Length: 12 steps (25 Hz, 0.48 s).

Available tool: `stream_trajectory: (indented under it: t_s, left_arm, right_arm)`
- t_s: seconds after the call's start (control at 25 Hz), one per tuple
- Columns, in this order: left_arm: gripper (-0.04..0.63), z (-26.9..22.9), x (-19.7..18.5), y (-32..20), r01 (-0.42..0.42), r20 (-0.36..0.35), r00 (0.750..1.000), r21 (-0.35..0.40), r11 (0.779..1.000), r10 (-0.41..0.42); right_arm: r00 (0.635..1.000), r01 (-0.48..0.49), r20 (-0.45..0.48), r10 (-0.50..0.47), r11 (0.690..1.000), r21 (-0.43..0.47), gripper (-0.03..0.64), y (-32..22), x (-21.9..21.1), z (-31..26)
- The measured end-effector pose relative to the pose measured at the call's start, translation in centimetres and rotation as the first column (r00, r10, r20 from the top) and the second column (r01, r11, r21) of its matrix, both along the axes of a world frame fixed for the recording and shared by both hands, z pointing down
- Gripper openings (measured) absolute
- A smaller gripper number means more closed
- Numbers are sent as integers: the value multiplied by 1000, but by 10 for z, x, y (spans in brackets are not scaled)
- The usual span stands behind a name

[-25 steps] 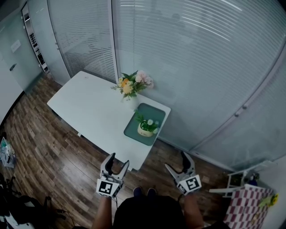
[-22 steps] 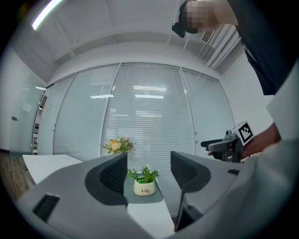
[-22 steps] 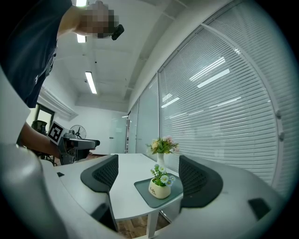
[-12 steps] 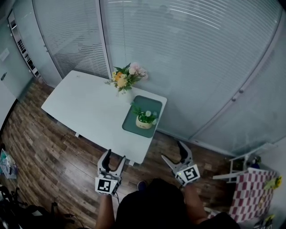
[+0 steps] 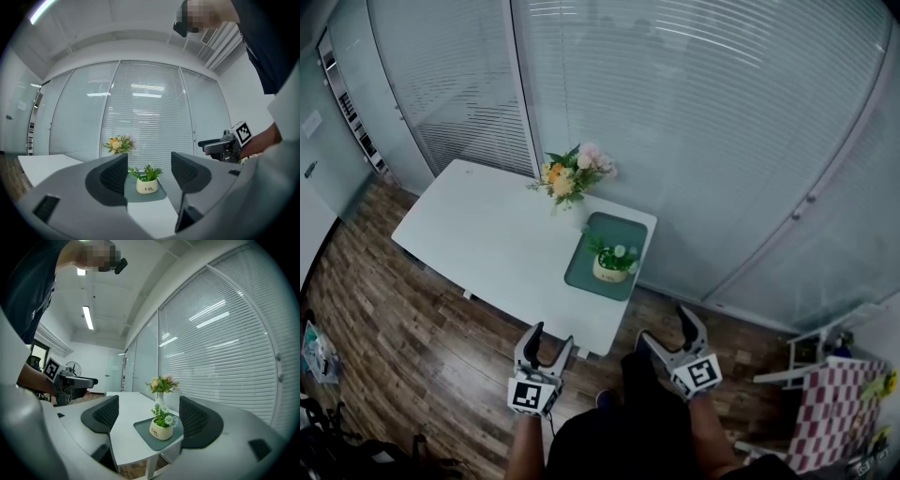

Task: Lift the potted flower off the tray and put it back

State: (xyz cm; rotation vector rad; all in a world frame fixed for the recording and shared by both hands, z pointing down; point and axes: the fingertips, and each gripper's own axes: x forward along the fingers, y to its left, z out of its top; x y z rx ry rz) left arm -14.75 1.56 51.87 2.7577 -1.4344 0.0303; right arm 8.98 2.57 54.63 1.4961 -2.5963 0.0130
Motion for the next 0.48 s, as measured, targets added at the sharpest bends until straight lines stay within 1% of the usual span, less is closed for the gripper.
stream_trajectory:
  t_s: [0.2,0.36,0.48]
  left_arm:
    - [270,6,6,-8,-14,3,1000,-15,1000,14]
    - [270,7,8,-17,-22,9,1000,-16,1000,22]
    - [270,9,10,-28,-33,31,999,-14,999,33]
  right_arm:
    - [1000,8,5,-8,1000,1,370,-11,0,2]
    - [1000,2,-4,-2,1000,-25,370,-22,3,10]
    - [1000,15,19,-15,1000,8,370,-36,0,7]
